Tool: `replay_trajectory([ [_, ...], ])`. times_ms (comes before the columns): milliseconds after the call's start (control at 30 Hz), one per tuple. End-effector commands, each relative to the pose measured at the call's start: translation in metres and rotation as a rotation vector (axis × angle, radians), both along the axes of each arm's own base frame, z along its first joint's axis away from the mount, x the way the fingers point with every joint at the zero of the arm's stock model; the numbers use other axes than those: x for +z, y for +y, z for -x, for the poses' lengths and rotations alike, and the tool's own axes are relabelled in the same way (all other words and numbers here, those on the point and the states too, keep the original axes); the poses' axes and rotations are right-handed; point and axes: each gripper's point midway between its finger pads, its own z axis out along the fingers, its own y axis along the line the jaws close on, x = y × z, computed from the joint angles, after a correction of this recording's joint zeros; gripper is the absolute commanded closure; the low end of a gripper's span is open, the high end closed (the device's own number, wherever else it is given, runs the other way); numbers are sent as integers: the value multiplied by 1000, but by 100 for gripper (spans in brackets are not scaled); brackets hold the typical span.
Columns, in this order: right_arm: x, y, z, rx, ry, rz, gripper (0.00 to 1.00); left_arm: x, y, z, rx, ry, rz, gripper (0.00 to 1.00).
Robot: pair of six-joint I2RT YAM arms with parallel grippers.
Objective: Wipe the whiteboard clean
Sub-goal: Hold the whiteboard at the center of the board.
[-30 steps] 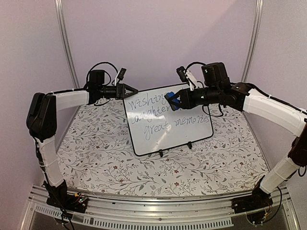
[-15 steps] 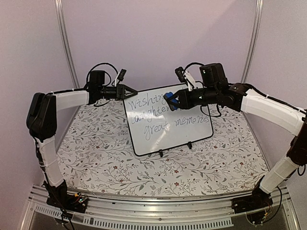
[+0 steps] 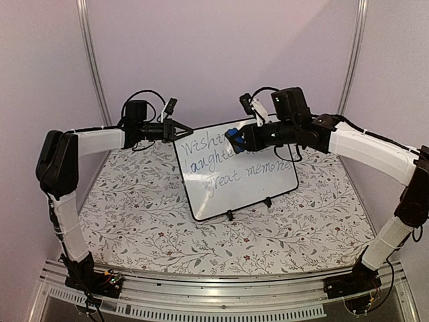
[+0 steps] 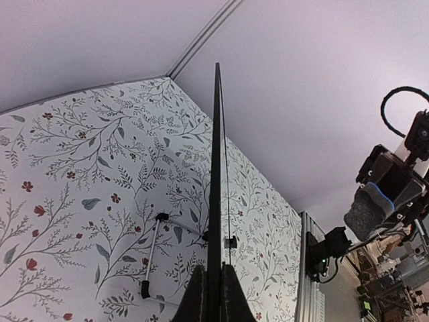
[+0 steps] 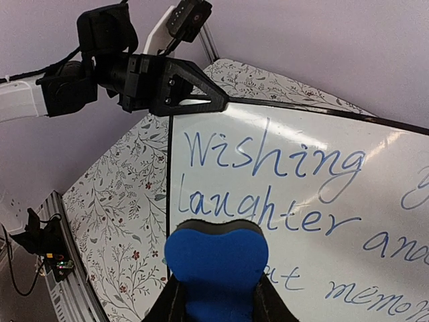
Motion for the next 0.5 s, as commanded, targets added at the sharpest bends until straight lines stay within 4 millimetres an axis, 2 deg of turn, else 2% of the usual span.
replay_trajectory([
  [0,8,7,-3,-23,-44,33,77,5,-19,18,49,-24,-11,100],
  [133,7,9,1,-24,-54,42,78,0,-36,38,65,-57,-48,100],
  [467,-2,12,21,-7,-48,57,78,10,-37,73,193,-81,-47,100],
])
